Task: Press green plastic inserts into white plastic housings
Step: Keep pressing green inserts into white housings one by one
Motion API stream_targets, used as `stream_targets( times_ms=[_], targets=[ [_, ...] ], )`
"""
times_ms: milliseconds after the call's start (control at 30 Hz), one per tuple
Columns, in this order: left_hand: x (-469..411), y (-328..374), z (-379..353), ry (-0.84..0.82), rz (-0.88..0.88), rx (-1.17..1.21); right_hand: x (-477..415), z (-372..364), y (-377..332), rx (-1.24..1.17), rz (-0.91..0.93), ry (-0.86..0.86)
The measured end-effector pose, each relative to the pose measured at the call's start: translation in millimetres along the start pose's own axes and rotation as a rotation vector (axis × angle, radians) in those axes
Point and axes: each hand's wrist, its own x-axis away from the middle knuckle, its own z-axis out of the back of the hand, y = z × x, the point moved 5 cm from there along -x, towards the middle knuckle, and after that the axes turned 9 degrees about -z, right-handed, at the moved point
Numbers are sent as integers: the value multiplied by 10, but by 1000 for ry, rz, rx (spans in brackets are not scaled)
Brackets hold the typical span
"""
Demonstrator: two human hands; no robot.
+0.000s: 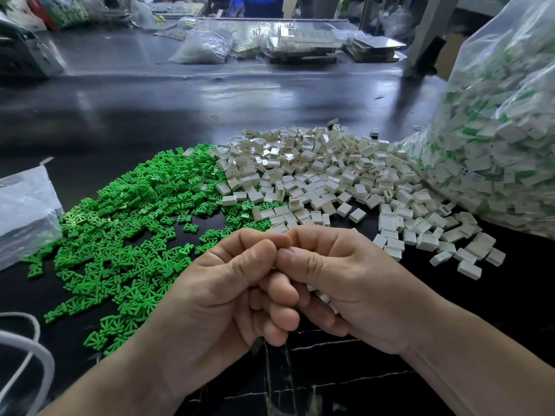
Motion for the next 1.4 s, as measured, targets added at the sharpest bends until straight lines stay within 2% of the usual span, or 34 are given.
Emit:
stream_targets(
  times_ms=[167, 300, 400, 533, 600, 667, 733, 800, 900, 967, 1067, 1200, 1300, 1400],
  targets=[
    [-1, -15, 19, 49, -24, -31, -10, 13, 5, 5, -13, 14],
    [-29, 19, 22, -1, -53, -43, -31, 25, 30, -100, -29, -2],
    [-64, 98, 105, 117, -117, -150, -23, 42, -4, -245, -2, -56],
    [-11, 295, 260, 331, -266, -505, -15, 90, -128, -580, 86, -224],
    [11, 368, 274, 359, -333, -631, -25, 114, -146, -662, 109, -230],
    [31, 389, 264, 350, -394, -890, -39, 127, -134, -678, 105, -214],
    [44, 371, 245, 298, -449, -1340, -51, 134, -108, -644, 76, -182],
    [3, 317, 166, 160, -469, -1770, -57, 136, -76, -578, 38, -145],
    [-82, 198, 134, -62, -441, -2083, -62, 153, -32, -556, -13, -106],
    [-110, 176, 145, -124, -432, -2109, -63, 162, -15, -576, -40, -92],
    [-111, 216, 156, -75, -520, -2113, -66, 159, -9, -578, -69, -82],
    [-114, 224, 177, -24, -520, -2111, -74, 147, 26, -562, -120, -25],
    [-90, 276, 180, 99, -511, -1996, -75, 157, 57, -538, -155, 25],
    [-34, 342, 159, 234, -532, -1766, -64, 170, 76, -404, -163, 83]
  ],
)
